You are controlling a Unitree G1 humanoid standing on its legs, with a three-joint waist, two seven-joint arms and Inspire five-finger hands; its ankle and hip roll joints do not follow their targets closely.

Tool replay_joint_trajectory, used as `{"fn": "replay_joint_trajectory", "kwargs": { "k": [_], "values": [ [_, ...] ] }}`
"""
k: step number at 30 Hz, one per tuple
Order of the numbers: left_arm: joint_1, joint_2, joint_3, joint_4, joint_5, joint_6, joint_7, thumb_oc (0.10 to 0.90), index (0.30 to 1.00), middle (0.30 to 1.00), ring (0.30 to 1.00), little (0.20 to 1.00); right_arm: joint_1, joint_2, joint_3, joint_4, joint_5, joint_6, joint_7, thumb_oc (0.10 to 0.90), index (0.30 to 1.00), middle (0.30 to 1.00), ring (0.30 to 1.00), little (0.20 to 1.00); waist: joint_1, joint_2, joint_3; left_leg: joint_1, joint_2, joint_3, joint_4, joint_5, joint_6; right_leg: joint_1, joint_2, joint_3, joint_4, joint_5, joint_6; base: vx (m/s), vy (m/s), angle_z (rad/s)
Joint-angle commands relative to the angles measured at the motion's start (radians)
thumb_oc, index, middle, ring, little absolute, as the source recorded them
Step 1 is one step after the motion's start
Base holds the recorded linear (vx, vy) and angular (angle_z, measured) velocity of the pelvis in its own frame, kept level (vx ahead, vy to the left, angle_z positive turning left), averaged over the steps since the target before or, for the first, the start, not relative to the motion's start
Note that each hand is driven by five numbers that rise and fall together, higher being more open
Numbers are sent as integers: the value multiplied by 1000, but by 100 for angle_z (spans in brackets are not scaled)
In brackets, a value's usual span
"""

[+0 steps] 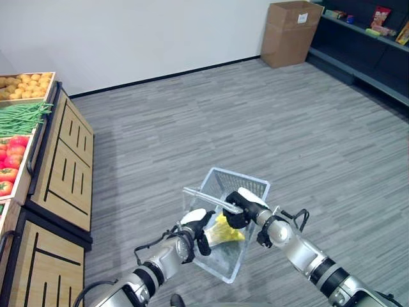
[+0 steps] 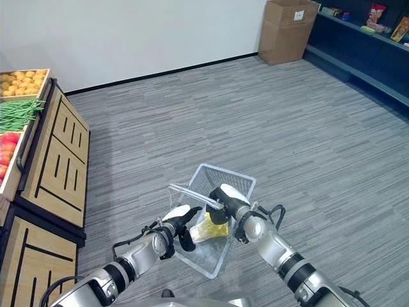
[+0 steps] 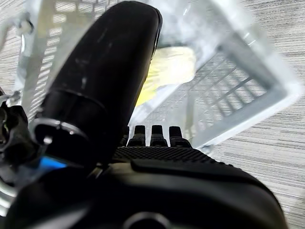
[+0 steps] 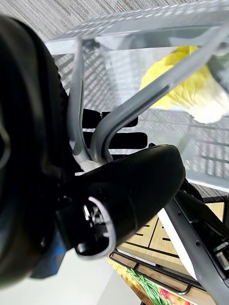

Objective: Get the vegetables into the basket

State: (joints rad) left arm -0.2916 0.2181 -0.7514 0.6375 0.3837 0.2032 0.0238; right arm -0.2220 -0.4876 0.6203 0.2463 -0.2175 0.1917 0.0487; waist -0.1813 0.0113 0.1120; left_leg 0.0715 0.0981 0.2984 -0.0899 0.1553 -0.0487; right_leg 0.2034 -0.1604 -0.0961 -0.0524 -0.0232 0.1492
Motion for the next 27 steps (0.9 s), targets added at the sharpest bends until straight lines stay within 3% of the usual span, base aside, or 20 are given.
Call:
{"fn": "replay_joint_trajectory", "kwargs": {
  "k": [1,9,19,21,27],
  "values": [
    [-153,-22,-1,29,42,-68,24,900,1000,1000,1000,1000,-116,42,-56,-132,9,-142,-61,400,300,300,300,300,33,-4,-39,119,49,-12,8,-139,-55,-102,-9,-23,-1,66,13,0,0,0],
    [-107,38,35,-42,-9,-88,-36,900,1000,1000,1000,1000,-53,0,-145,-101,-9,-131,-67,400,300,300,300,300,40,0,-39,122,47,-16,6,-141,-54,-99,-8,-22,-1,66,15,0,0,0],
    [-33,179,97,-220,-68,-100,-128,900,1000,1000,1000,1000,41,-62,-274,-55,-25,-116,-54,400,300,300,300,300,53,8,-47,117,46,-30,4,-143,-55,-89,-11,-41,-7,63,16,13,4,3],
    [5,238,138,-298,-94,-104,-146,900,1000,1000,1000,1000,73,-80,-313,-31,-32,-108,-47,400,300,300,300,300,59,8,-49,117,46,-34,4,-143,-55,-86,-9,-44,-9,62,16,31,1,4],
    [77,288,225,-320,-123,-99,-146,900,1000,1000,1000,1000,127,-98,-373,63,-43,-97,-52,400,300,300,300,300,69,6,-49,117,45,-40,3,-142,-57,-80,-9,-53,-13,64,16,13,2,5]
  ]
}}
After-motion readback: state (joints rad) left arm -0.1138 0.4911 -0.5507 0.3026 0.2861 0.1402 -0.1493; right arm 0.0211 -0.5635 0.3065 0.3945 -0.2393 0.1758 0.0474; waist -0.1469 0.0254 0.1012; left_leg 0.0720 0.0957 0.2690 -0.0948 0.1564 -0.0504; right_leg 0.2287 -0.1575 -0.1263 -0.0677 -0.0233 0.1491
